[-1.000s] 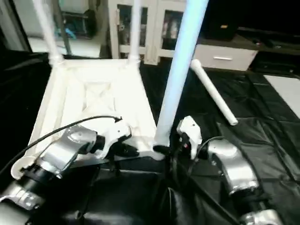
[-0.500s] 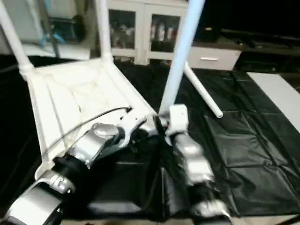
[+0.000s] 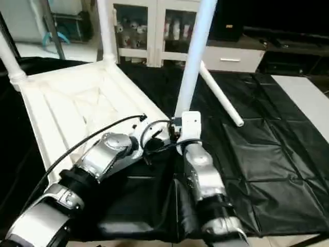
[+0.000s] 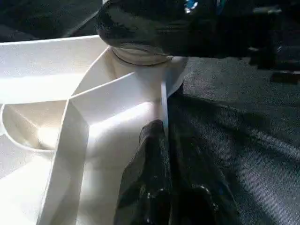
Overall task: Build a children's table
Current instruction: Rotate leg to tighten
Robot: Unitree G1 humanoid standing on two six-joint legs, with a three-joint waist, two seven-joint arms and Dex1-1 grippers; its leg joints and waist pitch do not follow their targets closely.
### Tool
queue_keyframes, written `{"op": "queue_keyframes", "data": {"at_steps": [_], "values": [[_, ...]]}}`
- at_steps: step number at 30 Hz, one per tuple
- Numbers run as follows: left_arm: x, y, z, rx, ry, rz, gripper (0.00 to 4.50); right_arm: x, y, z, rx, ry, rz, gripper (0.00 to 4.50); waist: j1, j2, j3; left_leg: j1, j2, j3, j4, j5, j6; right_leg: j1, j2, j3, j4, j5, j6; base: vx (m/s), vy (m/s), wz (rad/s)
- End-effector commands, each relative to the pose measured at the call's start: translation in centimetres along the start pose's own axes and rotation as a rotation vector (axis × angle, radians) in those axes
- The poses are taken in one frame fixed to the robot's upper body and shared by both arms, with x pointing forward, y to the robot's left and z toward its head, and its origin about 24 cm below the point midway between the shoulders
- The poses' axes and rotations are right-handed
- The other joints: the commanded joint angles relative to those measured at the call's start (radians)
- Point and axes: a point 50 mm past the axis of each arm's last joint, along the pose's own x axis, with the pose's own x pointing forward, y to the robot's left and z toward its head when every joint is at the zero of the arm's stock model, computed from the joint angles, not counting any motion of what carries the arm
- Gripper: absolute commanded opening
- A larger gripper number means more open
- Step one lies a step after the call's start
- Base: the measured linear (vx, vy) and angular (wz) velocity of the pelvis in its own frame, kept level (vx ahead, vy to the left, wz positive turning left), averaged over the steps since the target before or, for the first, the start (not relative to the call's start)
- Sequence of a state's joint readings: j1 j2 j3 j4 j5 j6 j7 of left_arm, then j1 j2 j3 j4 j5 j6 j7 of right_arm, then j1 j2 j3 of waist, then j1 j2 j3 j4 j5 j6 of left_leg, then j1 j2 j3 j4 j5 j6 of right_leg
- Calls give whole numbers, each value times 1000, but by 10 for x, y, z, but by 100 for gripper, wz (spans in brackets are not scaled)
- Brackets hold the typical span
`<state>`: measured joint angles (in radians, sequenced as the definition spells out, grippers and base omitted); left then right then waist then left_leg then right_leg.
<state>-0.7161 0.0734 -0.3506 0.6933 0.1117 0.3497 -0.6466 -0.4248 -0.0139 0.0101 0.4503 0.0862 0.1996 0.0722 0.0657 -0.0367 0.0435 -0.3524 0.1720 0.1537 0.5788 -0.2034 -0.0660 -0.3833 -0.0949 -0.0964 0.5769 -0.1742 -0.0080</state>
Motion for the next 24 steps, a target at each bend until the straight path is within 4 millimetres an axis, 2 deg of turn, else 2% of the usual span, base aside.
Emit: {"op": "queue_keyframes", "data": {"at_steps": [1,3,4,6,8,9,12,13,14,16,17,18,19,20,22,24], "values": [[-1,-1,-22,-2,99,-25,0,-7,1,11,-5,-30,62,327,7,7,-48,7,59,-15,-91,-307,-13,25,-71,58,-80,-325,-125,0,0,0],[-3,-2,-23,8,104,-46,0,-13,-5,14,-9,-29,70,336,14,8,-49,5,61,-10,-89,-263,-1,30,-70,60,-72,-260,-144,0,0,0],[-4,-3,-24,10,103,-57,0,-16,-8,15,-11,-33,68,359,16,11,-52,2,61,-9,-90,-235,3,35,-70,60,-66,-225,-154,0,0,0],[-5,-4,-25,21,101,-81,0,-20,-13,16,-54,-25,88,367,21,15,-52,5,62,-8,-89,-218,1,36,-69,60,-63,-206,-160,0,0,0],[-9,-6,-25,50,96,-123,0,-28,-21,17,-106,-3,142,379,24,13,-52,3,62,-5,-87,-189,2,43,-66,60,-58,-153,-168,0,0,0],[-11,-8,-26,70,99,-153,0,-34,-26,17,-133,27,207,390,26,18,-53,4,63,-6,-86,-185,5,44,-67,61,-55,-140,-172,0,0,0],[-18,-11,-27,115,96,-218,0,-45,-36,19,-192,66,337,390,27,19,-53,4,65,-2,-83,-173,21,47,-67,62,-49,-89,-195,0,0,0],[-21,-13,-27,129,100,-241,0,-50,-39,20,-200,78,394,390,27,23,-54,4,65,-1,-82,-175,24,48,-67,62,-48,-85,-201,0,0,0],[-25,-16,-28,145,106,-288,0,-60,-45,22,-232,90,488,390,27,20,-53,6,68,0,-81,-180,30,49,-68,63,-48,-81,-208,0,0,0],[-31,-19,-31,147,122,-338,0,-72,-54,23,-271,119,586,390,36,20,-52,9,70,3,-78,-179,43,49,-71,64,-49,-90,-216,0,0,0],[-32,-20,-31,132,120,-345,0,-76,-59,23,-280,128,603,390,36,18,-50,4,68,5,-79,-176,51,50,-71,64,-50,-111,-219,0,0,0],[-32,-20,-31,132,120,-345,0,-76,-59,23,-280,128,603,390,38,20,-49,6,69,6,-79,-181,51,48,-72,64,-52,-131,-219,0,0,0],[-33,-20,-31,121,117,-342,45,-78,-64,24,-286,133,606,400,37,19,-49,4,66,5,-79,-189,48,46,-71,63,-55,-169,-215,0,0,0],[-33,-19,-31,122,117,-341,57,-78,-67,24,-288,137,606,400,37,19,-47,7,67,5,-80,-208,41,43,-72,62,-62,-216,-207,0,0,0],[-33,-18,-31,127,120,-332,62,-77,-69,26,-294,137,598,400,38,18,-50,8,67,4,-80,-205,35,42,-72,62,-65,-253,-192,0,0,0],[-33,-16,-31,137,122,-315,76,-76,-71,27,-293,133,599,400,38,18,-51,11,68,5,-78,-195,35,39,-70,63,-63,-234,-196,0,0,0]]}}
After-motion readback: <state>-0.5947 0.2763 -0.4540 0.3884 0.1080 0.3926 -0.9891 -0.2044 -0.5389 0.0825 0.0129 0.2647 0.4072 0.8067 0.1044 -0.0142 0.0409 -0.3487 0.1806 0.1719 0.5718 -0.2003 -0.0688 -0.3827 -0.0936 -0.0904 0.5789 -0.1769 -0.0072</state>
